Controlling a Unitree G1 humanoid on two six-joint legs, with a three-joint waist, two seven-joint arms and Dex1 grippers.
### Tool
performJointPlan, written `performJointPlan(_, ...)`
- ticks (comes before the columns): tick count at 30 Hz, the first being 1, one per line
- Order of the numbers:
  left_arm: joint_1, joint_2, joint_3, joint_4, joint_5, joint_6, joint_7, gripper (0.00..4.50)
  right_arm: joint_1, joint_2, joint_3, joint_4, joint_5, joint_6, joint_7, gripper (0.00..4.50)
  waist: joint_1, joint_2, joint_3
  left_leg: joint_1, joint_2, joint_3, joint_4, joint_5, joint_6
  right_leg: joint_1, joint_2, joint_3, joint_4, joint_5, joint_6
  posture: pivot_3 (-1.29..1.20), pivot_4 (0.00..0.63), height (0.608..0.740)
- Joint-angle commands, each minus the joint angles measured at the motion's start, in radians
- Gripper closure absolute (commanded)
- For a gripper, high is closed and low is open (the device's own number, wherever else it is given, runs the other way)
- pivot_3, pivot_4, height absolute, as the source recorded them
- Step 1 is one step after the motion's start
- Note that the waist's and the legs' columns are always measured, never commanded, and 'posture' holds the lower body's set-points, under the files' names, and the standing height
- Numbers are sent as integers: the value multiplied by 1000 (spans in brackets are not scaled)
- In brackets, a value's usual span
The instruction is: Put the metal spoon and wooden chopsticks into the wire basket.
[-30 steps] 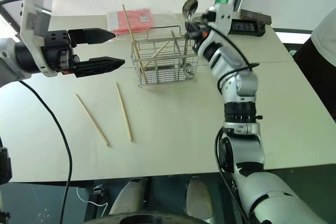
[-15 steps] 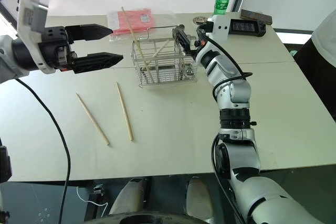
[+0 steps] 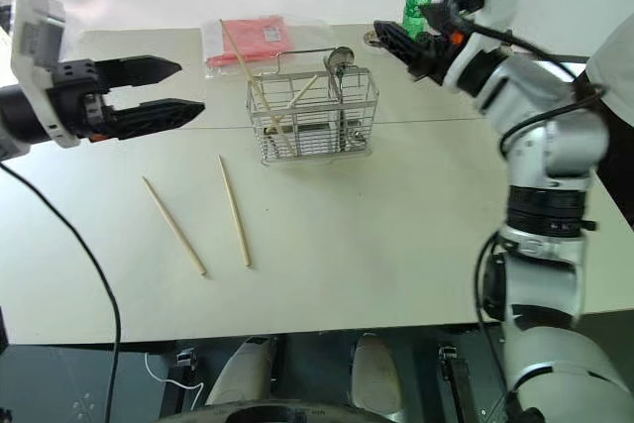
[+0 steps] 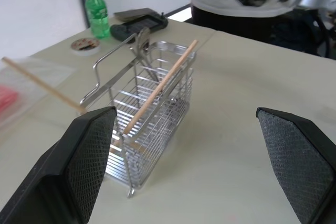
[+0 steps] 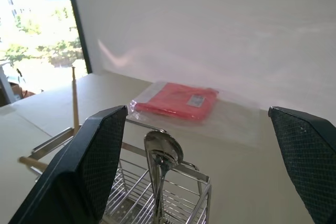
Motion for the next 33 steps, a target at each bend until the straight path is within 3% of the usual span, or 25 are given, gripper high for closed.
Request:
performJointPlan(1, -17, -14, 69, 13, 4, 183, 245, 0, 78, -167, -12, -166, 121, 77, 243, 47, 6, -1, 0, 0, 0, 0, 0, 0, 0, 1, 0, 0, 0, 0, 1, 0, 150, 720)
performJointPlan(6, -161, -222, 154, 185, 137, 521, 726, 0, 271, -289, -26, -322, 225, 119, 401, 47, 23, -7, 0, 8, 0, 0, 2, -1, 1, 10, -1, 0, -2, -5, 8, 0, 150, 720)
performJointPlan(10, -208, -435, 311, 249, 171, 536, 1144, 0, 362, -297, -5, -392, 237, 119, 411, 47, 27, -10, 2, 9, -1, 0, 2, -1, 0, 11, -1, 0, -3, -3, 6, 0, 150, 720)
performJointPlan(15, -219, -591, 428, 301, 189, 536, 1492, 0, 361, -258, 11, -396, 242, 128, 347, 47, 33, -14, 4, 7, -1, 0, 2, -1, 0, 10, -2, 0, -3, -2, 5, 0, 150, 720)
performJointPlan(20, -214, -633, 428, 388, 160, 536, 1604, 0, 362, -237, 2, -411, 267, 154, 292, 47, 36, -15, 4, 7, -2, 0, 2, -1, -1, 10, -2, 0, -3, -2, 4, 0, 150, 720)
performJointPlan(27, -192, -588, 274, 553, 67, 536, 1568, 0, 401, -229, -31, -448, 308, 171, 224, 47, 54, -16, 4, 7, -2, 1, 2, -2, -2, 10, -2, 0, -4, -2, 4, 0, 150, 720)
performJointPlan(33, -213, -564, 217, 667, 97, 536, 1535, 0, 423, -211, -57, -475, 348, 183, 151, 47, 54, -13, 3, 7, -2, 1, 2, -2, -2, 10, -2, 0, -5, -2, 4, 0, 150, 720)
